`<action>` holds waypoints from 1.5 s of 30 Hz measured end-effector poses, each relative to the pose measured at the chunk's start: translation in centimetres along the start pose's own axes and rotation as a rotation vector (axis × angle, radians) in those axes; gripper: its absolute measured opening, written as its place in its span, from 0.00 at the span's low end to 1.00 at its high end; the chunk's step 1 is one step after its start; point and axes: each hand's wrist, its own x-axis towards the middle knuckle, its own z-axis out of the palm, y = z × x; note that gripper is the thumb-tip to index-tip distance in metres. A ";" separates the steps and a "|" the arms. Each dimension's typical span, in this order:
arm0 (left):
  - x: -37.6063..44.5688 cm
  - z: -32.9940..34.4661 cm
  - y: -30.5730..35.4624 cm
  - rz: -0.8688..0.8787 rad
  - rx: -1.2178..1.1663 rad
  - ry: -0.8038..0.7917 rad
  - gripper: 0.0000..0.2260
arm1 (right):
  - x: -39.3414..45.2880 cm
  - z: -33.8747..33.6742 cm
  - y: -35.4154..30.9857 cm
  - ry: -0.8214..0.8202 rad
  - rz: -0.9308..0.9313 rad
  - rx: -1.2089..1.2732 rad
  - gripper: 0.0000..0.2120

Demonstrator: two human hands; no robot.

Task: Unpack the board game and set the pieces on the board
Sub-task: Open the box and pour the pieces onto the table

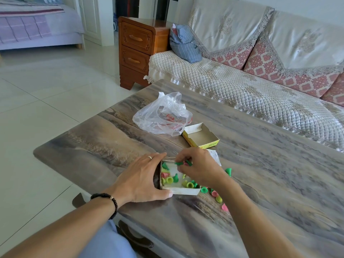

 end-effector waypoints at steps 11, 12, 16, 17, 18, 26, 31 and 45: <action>0.0 0.0 -0.1 -0.003 -0.003 0.006 0.50 | -3.4 -4.0 5.2 0.101 0.237 -0.110 0.09; 0.0 0.0 -0.1 -0.003 -0.002 0.003 0.50 | -3.6 -3.8 5.3 0.070 0.243 -0.132 0.09; -0.1 0.0 -0.1 -0.008 0.005 -0.003 0.51 | -3.7 -4.1 5.2 -0.012 0.214 -0.168 0.09; -0.1 0.0 -0.1 -0.010 0.006 -0.005 0.51 | -3.6 -4.4 5.0 -0.016 0.200 -0.184 0.10; -0.1 0.0 0.0 -0.010 0.007 -0.009 0.51 | -3.6 -4.5 4.7 -0.014 0.190 -0.204 0.10; -0.1 -0.3 0.2 -0.005 0.021 -0.018 0.50 | -1.5 -1.3 -0.2 -0.174 0.029 -0.034 0.19; -0.2 -0.2 0.2 -0.007 0.007 -0.009 0.50 | 0.2 1.0 -1.3 -0.238 -0.050 -0.103 0.28; -0.1 -0.3 0.1 -0.002 -0.003 -0.014 0.49 | 1.0 1.7 -1.4 -0.168 -0.067 -0.146 0.06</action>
